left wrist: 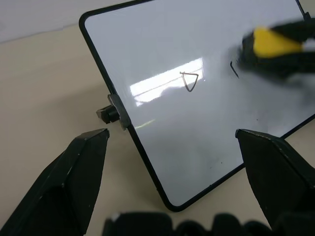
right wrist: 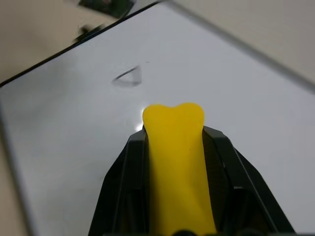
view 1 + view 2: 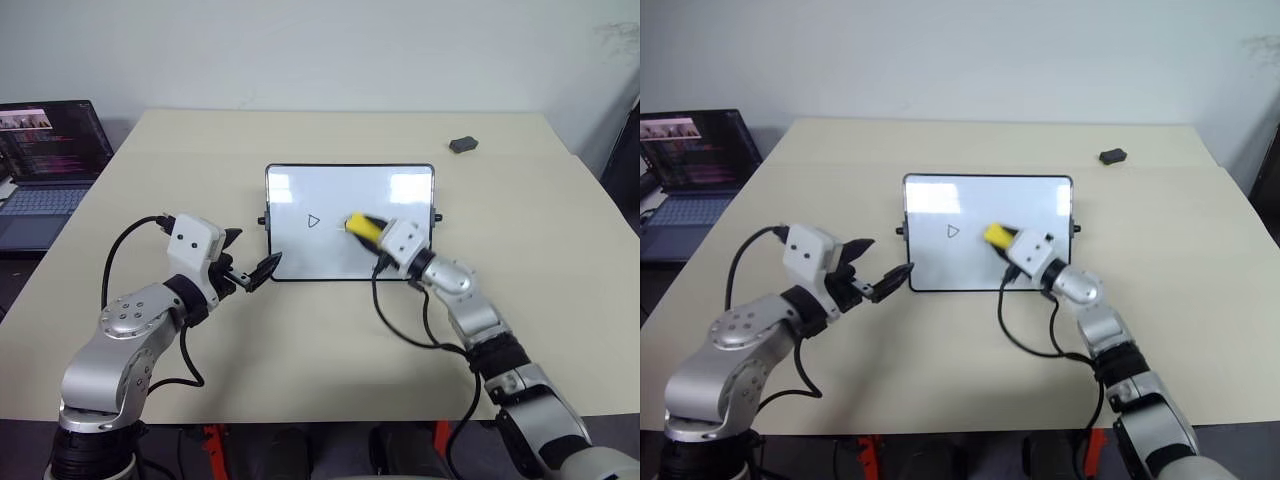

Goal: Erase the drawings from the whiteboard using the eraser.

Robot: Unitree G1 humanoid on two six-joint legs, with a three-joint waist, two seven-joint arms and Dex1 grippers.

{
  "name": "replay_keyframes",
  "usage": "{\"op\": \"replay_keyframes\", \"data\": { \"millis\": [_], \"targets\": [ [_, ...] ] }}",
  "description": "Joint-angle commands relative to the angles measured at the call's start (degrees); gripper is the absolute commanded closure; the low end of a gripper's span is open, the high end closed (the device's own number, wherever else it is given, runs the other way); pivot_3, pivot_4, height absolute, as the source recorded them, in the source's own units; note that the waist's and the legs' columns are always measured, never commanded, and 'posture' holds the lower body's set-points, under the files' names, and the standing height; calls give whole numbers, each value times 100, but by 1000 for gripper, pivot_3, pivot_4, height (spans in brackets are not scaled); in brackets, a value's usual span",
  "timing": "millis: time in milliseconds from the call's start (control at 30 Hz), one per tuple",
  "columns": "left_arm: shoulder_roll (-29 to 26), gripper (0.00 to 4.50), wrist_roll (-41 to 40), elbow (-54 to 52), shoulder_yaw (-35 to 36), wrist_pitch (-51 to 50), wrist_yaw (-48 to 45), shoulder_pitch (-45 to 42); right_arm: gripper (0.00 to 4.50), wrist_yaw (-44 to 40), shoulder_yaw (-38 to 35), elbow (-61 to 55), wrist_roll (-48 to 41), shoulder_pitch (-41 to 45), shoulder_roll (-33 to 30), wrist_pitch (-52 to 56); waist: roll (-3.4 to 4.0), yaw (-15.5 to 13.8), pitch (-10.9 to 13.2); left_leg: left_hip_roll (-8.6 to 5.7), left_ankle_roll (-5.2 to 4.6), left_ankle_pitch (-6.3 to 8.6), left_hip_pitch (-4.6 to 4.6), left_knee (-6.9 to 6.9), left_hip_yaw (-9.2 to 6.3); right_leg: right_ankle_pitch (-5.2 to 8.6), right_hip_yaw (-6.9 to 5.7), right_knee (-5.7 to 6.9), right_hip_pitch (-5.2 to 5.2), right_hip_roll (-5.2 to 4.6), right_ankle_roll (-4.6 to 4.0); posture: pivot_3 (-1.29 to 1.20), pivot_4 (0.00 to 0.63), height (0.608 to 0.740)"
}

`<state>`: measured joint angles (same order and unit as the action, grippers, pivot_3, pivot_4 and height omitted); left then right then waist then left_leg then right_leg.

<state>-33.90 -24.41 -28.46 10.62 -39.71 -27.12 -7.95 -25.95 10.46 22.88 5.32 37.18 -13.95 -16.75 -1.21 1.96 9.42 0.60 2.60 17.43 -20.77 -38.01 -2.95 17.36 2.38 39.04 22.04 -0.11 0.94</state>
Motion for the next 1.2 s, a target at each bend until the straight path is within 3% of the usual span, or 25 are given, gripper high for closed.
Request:
{"op": "replay_keyframes", "data": {
  "millis": [33, 233, 600, 767, 967, 1200],
  "targets": [
    [-57, 0, 32, -54, 53, 98, -27, -14, 3378, 344, -146, 280, 124, 401, 44, -77, -1, -3, 0, 0, 5, -3, -16, 0, 0, -1, -1, 1, 17, 0, -1, 0, 150, 740],
    [-48, 0, 36, -89, 28, 106, -34, 27, 3378, 266, 203, 894, 509, 577, 29, 120, -3, -9, -2, 0, 2, 1, -28, 9, 8, 1, 3, -12, 25, -5, -1, 0, 150, 740],
    [-31, 0, 105, 134, 19, 352, -182, 75, 3378, -945, 1019, 241, 872, -343, -459, 566, -5, -7, -6, -1, -3, 0, 7, -3, 1, -3, -3, 5, -6, -4, -2, 0, 150, 740],
    [-29, 0, 118, 190, -21, 415, -221, 64, 3378, -566, 697, -29, 734, -156, -412, 382, -4, -8, -5, -1, -2, -1, 7, -5, -2, -7, -6, 6, -7, -4, -3, 0, 150, 740],
    [-11, 0, 137, 183, -49, 413, -233, 64, 3378, 80, -198, -180, -15, 417, -41, 226, -1, -7, 0, -1, 0, -2, -15, -3, 0, -8, -3, 3, 14, -4, -3, 0, 150, 740],
    [10, 0, 137, 177, -91, 411, -219, 59, 3378, 326, 80, 522, 515, 696, -1, 517, -1, -10, 0, 1, 0, 0, -24, 10, 5, -4, -2, -13, 22, -5, -3, 0, 150, 740]
  ]
}}
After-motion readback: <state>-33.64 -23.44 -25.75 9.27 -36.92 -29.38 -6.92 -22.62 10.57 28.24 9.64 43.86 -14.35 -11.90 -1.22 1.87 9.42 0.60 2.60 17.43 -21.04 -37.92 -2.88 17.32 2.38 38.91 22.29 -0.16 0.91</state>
